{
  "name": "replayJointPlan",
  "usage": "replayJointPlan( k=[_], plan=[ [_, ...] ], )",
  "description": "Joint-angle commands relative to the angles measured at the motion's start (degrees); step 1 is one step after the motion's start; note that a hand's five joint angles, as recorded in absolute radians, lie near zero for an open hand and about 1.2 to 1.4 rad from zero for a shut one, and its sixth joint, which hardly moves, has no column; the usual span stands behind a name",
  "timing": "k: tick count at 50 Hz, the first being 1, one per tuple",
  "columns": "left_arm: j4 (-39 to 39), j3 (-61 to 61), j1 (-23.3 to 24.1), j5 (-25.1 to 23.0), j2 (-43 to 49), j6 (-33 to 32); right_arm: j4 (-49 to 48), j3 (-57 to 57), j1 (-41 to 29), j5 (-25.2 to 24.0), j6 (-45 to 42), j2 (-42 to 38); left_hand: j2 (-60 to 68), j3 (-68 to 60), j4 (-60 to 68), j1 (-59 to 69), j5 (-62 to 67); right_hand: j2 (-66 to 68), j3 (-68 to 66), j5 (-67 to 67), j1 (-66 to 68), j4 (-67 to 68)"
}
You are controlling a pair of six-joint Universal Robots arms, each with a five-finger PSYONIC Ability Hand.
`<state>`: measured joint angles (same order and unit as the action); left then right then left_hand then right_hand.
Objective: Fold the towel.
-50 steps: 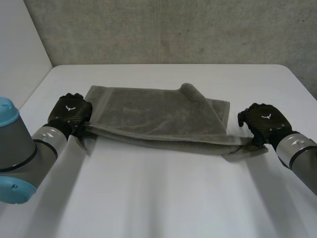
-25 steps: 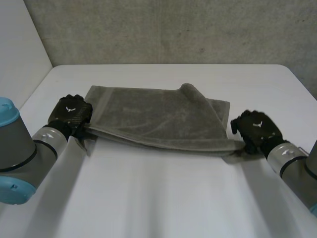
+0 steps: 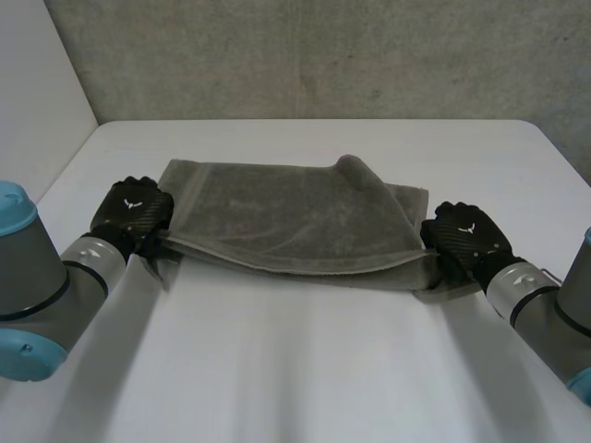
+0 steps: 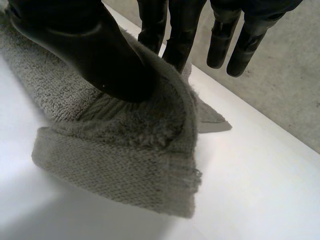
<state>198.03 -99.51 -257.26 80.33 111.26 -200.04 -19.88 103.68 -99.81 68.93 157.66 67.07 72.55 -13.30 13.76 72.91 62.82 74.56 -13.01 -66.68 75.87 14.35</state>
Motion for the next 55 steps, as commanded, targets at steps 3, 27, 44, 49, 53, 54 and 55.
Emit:
replayJointPlan(
  k=[3,27,44,49,53,54,55],
  plan=[
    [-0.01,-0.16,-0.26,0.09,0.09,-0.09,5.37,-1.9,3.83,-4.16,3.62,2.1,-2.28,3.3,-3.76,-2.65,-2.55,5.44,3.01,-3.32,4.13,-4.35],
    [0.34,-1.22,-0.44,2.64,0.8,-1.14,6.78,-2.87,5.5,-5.57,6.43,11.07,-27.19,3.3,-3.76,-27.55,-27.46,5.44,3.01,-3.32,4.13,-4.35],
    [-8.7,-0.17,-0.43,1.58,-11.23,-3.43,20.82,-5.84,9.36,-12.76,5.91,18.19,7.45,3.3,-3.76,7.09,7.18,5.44,3.01,-3.32,4.13,-4.35],
    [-10.64,4.92,-2.54,1.32,-11.69,-3.52,25.05,-11.47,9.46,-15.58,4.68,16.7,7.45,3.3,-3.76,7.09,7.18,5.44,3.01,-3.32,4.13,-4.35],
    [-12.49,12.38,-2.2,1.32,-4.16,-3.6,27.95,-19.97,8.49,-14.71,1.26,8.02,7.45,3.3,-3.76,7.09,7.18,5.44,3.01,-3.32,4.13,-4.35],
    [-12.49,12.41,-2.19,1.32,-4.12,-3.6,27.96,-20.01,8.49,-14.71,1.25,7.99,7.45,3.3,-3.76,7.09,7.18,5.44,3.01,-3.32,4.13,-4.35],
    [-13.8,15.63,-2.11,1.41,-0.91,-3.6,29.53,-23.49,7.62,-14.01,-0.06,5.29,7.45,3.3,-3.76,7.09,7.18,5.44,3.01,-3.32,4.13,-4.35]
  ],
)
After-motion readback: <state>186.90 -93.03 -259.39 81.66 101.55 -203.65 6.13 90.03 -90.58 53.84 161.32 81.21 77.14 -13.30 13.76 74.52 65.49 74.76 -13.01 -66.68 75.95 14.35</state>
